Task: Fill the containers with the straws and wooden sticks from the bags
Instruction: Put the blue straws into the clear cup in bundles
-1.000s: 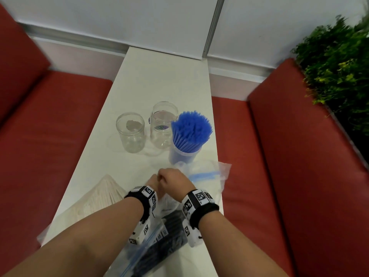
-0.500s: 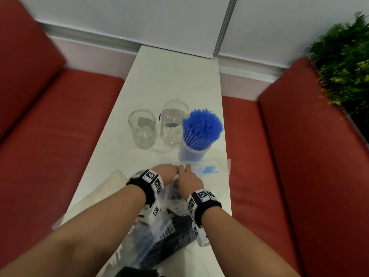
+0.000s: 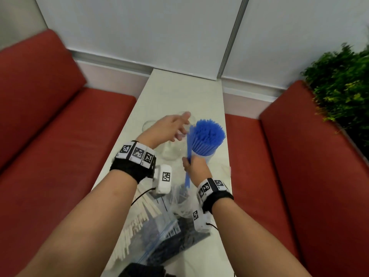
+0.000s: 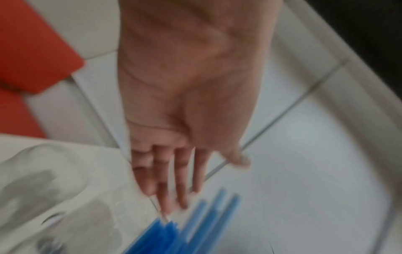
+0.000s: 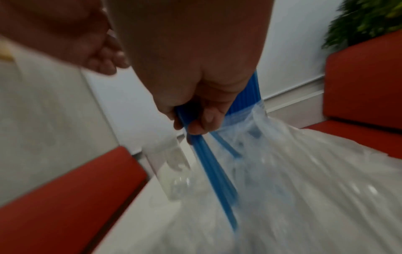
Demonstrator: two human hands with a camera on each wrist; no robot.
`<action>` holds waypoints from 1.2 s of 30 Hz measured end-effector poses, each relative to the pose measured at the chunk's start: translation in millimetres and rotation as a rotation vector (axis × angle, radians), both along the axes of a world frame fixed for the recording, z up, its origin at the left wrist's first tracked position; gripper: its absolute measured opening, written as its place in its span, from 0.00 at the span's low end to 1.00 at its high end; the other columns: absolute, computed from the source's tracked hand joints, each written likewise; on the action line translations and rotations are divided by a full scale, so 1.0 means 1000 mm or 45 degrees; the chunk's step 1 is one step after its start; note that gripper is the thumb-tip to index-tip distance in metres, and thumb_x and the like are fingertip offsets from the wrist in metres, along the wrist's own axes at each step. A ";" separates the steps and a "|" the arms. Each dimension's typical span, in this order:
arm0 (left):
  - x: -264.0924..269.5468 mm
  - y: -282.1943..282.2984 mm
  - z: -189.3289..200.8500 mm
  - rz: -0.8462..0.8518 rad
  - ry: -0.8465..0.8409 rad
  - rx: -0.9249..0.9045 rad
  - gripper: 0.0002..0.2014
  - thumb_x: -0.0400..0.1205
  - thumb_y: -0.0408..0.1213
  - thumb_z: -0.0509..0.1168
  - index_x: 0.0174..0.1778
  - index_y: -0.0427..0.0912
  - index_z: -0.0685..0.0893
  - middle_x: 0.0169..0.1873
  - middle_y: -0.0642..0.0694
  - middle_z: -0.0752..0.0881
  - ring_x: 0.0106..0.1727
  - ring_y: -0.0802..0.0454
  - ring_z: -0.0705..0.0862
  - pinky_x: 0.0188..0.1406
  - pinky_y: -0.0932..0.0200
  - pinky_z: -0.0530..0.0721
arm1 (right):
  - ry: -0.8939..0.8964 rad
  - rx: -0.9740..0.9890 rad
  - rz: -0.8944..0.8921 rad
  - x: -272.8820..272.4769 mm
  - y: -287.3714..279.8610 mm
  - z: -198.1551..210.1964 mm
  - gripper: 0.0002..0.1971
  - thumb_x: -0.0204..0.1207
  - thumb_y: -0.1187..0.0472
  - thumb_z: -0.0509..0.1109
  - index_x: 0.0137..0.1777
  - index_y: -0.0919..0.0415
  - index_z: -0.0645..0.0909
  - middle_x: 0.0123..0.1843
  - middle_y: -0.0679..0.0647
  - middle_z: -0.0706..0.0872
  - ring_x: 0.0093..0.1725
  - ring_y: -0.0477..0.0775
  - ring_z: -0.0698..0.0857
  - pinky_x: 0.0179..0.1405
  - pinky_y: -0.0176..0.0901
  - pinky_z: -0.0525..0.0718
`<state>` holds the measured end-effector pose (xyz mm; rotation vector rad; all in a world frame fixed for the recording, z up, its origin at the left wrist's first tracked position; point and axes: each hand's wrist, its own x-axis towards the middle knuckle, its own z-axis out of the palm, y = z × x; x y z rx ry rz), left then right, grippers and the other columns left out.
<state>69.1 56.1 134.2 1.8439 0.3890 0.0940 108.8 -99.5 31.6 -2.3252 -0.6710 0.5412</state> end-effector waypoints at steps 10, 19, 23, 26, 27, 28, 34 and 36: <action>-0.034 -0.031 -0.077 0.210 0.535 -0.576 0.32 0.87 0.63 0.44 0.56 0.42 0.85 0.52 0.44 0.85 0.55 0.44 0.79 0.60 0.47 0.70 | 0.140 0.686 -0.183 0.006 -0.003 0.117 0.20 0.85 0.61 0.65 0.40 0.82 0.80 0.34 0.69 0.89 0.17 0.50 0.74 0.22 0.40 0.73; -0.031 -0.044 -0.080 0.312 0.308 -1.650 0.20 0.89 0.39 0.58 0.52 0.22 0.84 0.51 0.27 0.87 0.51 0.32 0.89 0.46 0.43 0.91 | -0.044 0.762 -0.285 0.003 -0.010 0.146 0.14 0.81 0.58 0.71 0.34 0.64 0.83 0.28 0.54 0.89 0.25 0.51 0.81 0.32 0.51 0.83; -0.023 -0.051 -0.074 0.260 0.238 -1.790 0.18 0.85 0.34 0.62 0.41 0.21 0.88 0.42 0.30 0.88 0.44 0.37 0.91 0.43 0.48 0.92 | -0.080 0.746 -0.306 -0.003 -0.008 0.131 0.15 0.79 0.55 0.74 0.43 0.70 0.84 0.38 0.63 0.91 0.35 0.63 0.86 0.44 0.58 0.86; -0.019 -0.055 -0.070 0.259 0.225 -1.831 0.16 0.85 0.35 0.63 0.41 0.26 0.87 0.37 0.35 0.87 0.35 0.43 0.90 0.37 0.56 0.91 | -0.015 0.664 -0.225 -0.008 -0.011 0.114 0.12 0.78 0.56 0.77 0.47 0.66 0.85 0.42 0.60 0.91 0.40 0.56 0.88 0.44 0.50 0.86; -0.018 -0.055 -0.070 0.274 0.229 -1.830 0.15 0.85 0.36 0.62 0.41 0.27 0.86 0.34 0.36 0.86 0.31 0.45 0.88 0.31 0.58 0.90 | 0.011 0.634 -0.197 -0.009 -0.013 0.110 0.10 0.77 0.56 0.78 0.48 0.64 0.85 0.42 0.57 0.90 0.40 0.51 0.87 0.44 0.45 0.85; -0.019 -0.055 -0.070 0.286 0.250 -1.825 0.15 0.86 0.36 0.62 0.40 0.29 0.85 0.30 0.38 0.84 0.27 0.48 0.87 0.25 0.60 0.88 | 0.025 0.611 -0.181 -0.009 -0.013 0.108 0.09 0.77 0.57 0.79 0.48 0.62 0.85 0.41 0.54 0.89 0.40 0.49 0.87 0.44 0.42 0.84; -0.025 -0.047 -0.075 0.246 0.557 -1.642 0.13 0.84 0.38 0.63 0.34 0.38 0.80 0.23 0.44 0.80 0.16 0.56 0.76 0.10 0.70 0.73 | 0.058 0.635 -0.138 0.006 -0.011 0.121 0.09 0.76 0.58 0.78 0.46 0.64 0.84 0.42 0.63 0.90 0.34 0.47 0.83 0.38 0.40 0.82; -0.025 -0.044 -0.079 0.250 0.624 -1.654 0.11 0.83 0.38 0.64 0.35 0.39 0.78 0.22 0.45 0.78 0.14 0.56 0.72 0.06 0.70 0.65 | 0.133 0.607 -0.037 0.012 -0.014 0.129 0.08 0.76 0.57 0.77 0.42 0.62 0.84 0.41 0.67 0.90 0.29 0.47 0.81 0.32 0.39 0.80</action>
